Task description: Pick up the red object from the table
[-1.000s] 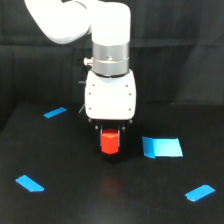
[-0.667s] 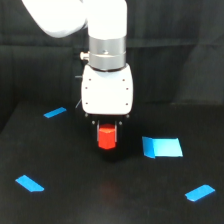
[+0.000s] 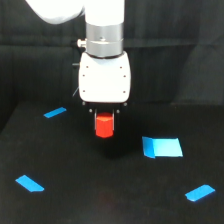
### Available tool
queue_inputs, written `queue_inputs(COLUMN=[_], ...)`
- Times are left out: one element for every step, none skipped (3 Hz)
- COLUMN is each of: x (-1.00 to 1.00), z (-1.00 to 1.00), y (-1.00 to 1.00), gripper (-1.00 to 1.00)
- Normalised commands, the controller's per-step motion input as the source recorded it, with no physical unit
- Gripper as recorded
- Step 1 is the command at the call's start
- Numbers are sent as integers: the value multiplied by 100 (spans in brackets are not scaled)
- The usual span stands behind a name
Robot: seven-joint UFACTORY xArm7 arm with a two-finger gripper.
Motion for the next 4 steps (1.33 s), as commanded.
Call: queue_inputs(x=[14,13,12,14], z=[80,78,51,24], y=[3,3,3,-3], gripper=[-100,-89,-100,-92])
